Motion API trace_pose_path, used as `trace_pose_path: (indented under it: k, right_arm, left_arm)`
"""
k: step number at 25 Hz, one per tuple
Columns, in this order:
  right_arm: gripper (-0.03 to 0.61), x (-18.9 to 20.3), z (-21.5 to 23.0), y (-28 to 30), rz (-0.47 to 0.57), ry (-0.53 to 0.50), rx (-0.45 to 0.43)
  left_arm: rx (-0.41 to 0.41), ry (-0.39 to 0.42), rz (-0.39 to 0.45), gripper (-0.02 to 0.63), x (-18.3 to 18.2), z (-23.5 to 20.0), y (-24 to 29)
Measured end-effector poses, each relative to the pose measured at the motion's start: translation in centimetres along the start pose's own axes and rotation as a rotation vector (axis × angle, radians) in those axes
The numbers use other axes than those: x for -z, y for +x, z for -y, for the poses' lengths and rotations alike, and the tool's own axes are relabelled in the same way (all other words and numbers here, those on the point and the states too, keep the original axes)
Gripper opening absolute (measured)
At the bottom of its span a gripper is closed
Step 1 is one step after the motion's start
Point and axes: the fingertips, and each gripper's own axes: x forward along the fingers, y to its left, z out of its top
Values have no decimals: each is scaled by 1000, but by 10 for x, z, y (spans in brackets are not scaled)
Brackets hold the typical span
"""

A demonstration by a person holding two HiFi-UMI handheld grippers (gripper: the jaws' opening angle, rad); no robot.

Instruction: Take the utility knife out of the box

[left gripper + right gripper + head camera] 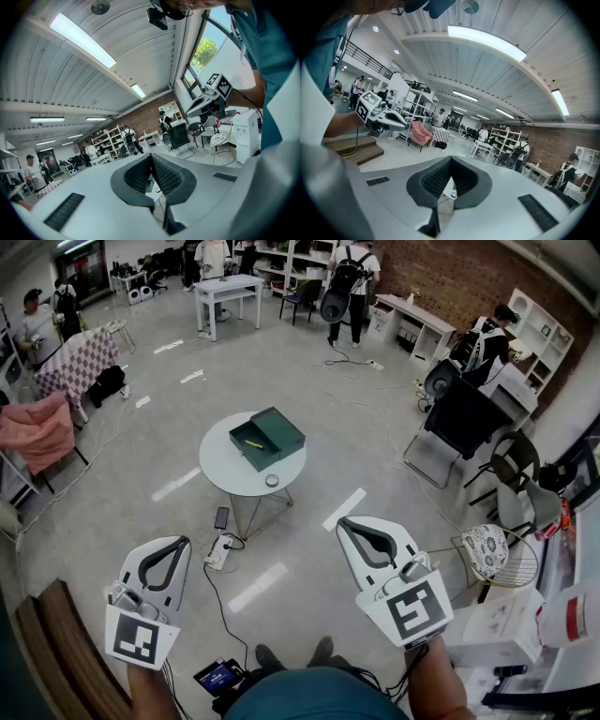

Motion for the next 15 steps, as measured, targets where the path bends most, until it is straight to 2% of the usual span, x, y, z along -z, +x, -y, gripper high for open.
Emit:
trace_pose_path:
  k: [15]
  right_arm:
    - [38, -4, -10, 4, 20, 51, 33]
  left_arm:
    - [13, 0, 3, 18, 11, -7, -7]
